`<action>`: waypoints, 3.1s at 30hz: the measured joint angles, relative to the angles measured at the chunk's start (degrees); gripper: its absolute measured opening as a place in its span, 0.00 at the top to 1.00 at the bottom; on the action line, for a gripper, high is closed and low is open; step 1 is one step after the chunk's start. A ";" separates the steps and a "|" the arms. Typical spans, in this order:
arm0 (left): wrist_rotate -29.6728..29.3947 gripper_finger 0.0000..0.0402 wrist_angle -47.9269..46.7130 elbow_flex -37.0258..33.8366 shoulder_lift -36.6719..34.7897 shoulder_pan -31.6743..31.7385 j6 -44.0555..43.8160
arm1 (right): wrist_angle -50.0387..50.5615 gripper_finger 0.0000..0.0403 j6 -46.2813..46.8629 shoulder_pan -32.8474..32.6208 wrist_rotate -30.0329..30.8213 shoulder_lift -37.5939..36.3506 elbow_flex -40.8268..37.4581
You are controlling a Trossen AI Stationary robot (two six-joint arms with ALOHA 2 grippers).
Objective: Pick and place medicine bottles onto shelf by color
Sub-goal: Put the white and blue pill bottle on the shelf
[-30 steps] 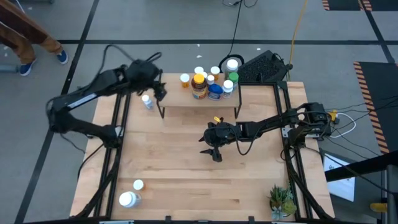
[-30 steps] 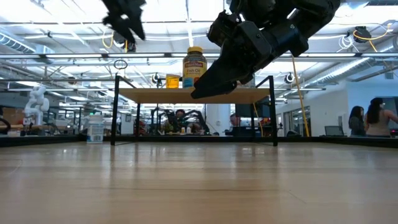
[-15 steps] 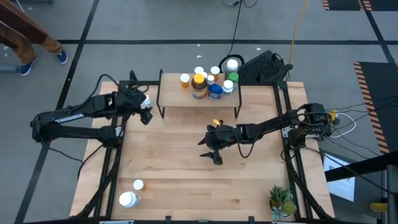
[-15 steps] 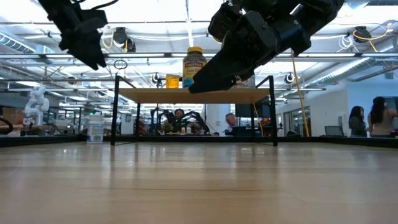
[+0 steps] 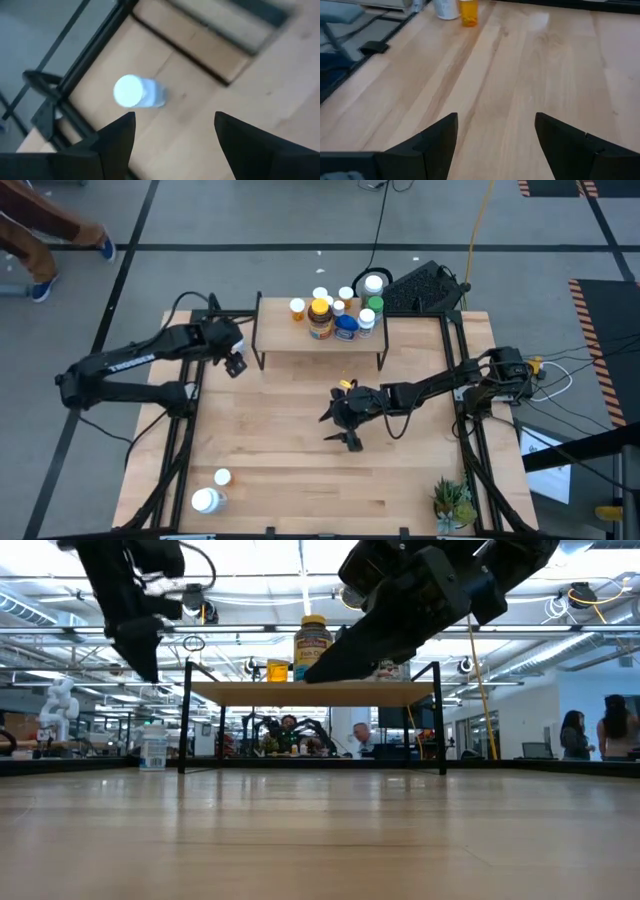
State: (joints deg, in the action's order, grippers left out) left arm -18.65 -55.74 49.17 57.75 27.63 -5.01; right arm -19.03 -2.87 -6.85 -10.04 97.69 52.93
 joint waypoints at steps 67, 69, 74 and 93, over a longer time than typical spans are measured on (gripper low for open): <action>0.54 0.53 -4.55 -2.38 -2.75 7.59 -20.25 | -12.62 0.36 -0.69 0.00 12.74 0.08 0.02; 0.63 0.53 -5.61 -2.38 -4.74 4.11 -23.61 | -16.07 0.36 -0.76 -0.02 13.12 0.76 0.02; 2.80 0.53 -5.37 -2.38 -6.83 -6.73 -32.51 | -29.92 0.36 1.67 -1.23 12.96 4.93 0.07; -1.82 0.53 17.19 -2.34 5.07 -39.18 -52.64 | -26.09 0.20 -8.59 -3.12 34.29 22.27 16.54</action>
State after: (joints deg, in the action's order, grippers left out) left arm -20.47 -38.54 46.83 62.81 -11.55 -57.65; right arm -45.12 -11.46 -9.97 24.24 119.96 69.47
